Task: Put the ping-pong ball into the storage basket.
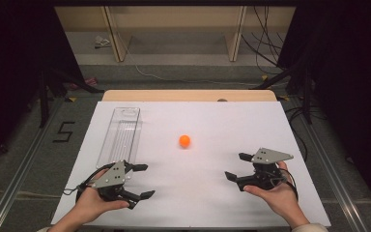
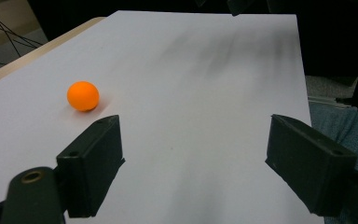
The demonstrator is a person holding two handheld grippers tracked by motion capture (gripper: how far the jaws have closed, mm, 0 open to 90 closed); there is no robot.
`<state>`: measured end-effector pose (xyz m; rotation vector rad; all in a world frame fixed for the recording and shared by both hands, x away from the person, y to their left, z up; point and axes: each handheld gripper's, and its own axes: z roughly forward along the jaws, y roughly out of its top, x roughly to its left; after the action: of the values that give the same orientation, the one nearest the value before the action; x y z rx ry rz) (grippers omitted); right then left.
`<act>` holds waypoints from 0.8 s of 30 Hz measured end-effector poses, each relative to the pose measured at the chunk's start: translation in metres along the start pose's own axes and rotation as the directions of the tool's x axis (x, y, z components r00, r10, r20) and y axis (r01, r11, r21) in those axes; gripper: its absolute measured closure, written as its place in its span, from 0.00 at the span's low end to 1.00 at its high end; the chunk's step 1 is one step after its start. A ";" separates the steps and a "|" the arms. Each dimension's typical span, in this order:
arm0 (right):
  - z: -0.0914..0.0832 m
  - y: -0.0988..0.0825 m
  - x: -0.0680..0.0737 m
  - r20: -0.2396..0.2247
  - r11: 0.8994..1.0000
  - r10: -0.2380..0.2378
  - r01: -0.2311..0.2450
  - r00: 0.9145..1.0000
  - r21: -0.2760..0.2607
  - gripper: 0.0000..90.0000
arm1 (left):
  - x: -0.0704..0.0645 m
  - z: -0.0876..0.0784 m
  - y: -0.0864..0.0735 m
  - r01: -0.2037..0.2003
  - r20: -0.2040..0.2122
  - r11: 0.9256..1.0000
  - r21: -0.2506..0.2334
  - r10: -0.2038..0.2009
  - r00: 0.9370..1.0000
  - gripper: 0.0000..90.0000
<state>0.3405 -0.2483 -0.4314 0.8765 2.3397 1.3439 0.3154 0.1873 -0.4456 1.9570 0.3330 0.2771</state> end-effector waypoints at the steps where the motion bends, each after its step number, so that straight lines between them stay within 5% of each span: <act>1: 0.000 0.000 0.000 0.000 1.000 0.000 0.000 1.000 0.000 0.18 | 0.000 0.000 0.000 0.000 0.000 1.000 0.001 0.000 1.000 0.20; 24: 0.024 0.022 -0.005 0.009 1.000 -0.011 0.011 1.000 -0.022 0.18 | -0.001 0.000 0.000 -0.009 0.009 1.000 0.004 0.009 1.000 0.20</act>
<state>0.3652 -0.2267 -0.4248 0.8598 2.3160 1.3559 0.3146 0.1870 -0.4455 1.9634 0.3192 0.2739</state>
